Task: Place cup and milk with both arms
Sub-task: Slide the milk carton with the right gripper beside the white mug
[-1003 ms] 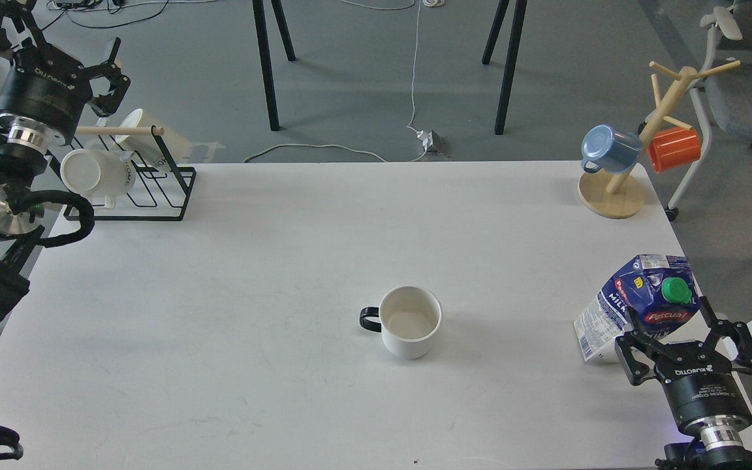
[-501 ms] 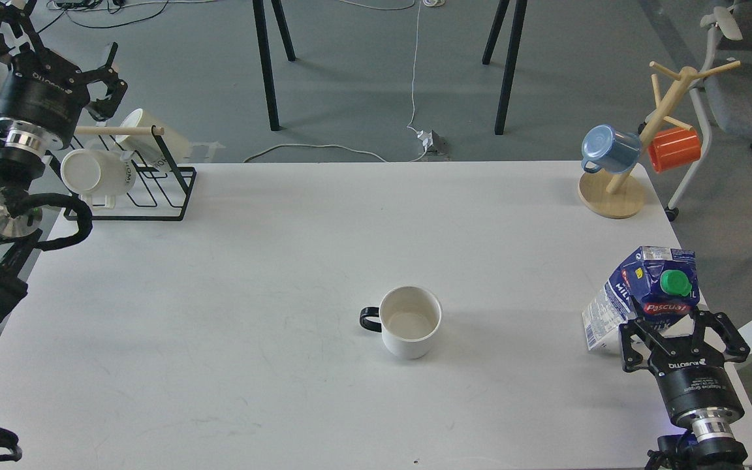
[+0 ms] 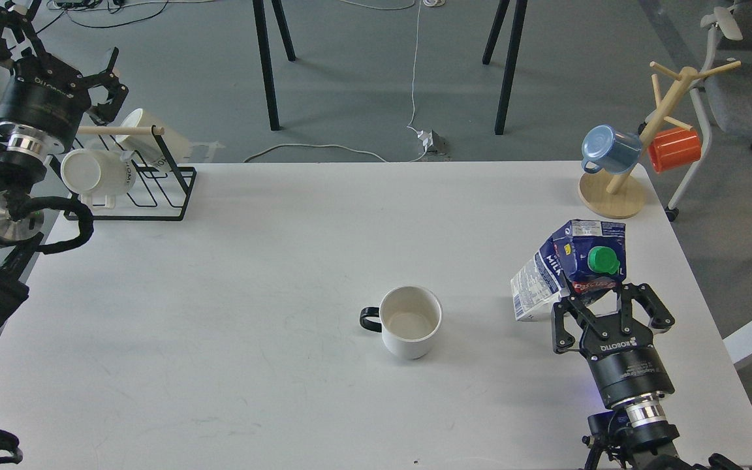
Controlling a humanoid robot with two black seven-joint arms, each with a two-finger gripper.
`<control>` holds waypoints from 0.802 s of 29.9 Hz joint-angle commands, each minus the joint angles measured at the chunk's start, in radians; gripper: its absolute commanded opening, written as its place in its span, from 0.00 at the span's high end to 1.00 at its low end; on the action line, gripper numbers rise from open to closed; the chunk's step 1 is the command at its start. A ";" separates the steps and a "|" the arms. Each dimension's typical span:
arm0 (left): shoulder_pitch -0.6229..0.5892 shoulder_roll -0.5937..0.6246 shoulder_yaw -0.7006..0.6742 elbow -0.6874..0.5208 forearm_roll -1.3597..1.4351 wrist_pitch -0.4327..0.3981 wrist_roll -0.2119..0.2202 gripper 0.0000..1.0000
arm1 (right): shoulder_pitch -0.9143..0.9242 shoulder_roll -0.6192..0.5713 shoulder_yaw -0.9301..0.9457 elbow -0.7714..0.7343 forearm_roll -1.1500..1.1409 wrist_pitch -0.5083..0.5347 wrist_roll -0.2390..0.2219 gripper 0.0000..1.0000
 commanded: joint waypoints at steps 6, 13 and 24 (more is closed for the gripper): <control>0.012 0.001 0.000 0.000 0.002 0.000 0.002 0.01 | 0.017 0.124 -0.056 -0.042 -0.119 0.000 0.001 0.45; 0.017 -0.001 0.000 0.021 0.015 -0.008 0.000 0.01 | 0.022 0.156 -0.058 -0.122 -0.119 0.000 -0.001 0.43; 0.015 -0.006 0.000 0.041 0.015 -0.009 0.000 0.01 | 0.024 0.227 -0.064 -0.183 -0.137 0.000 -0.004 0.39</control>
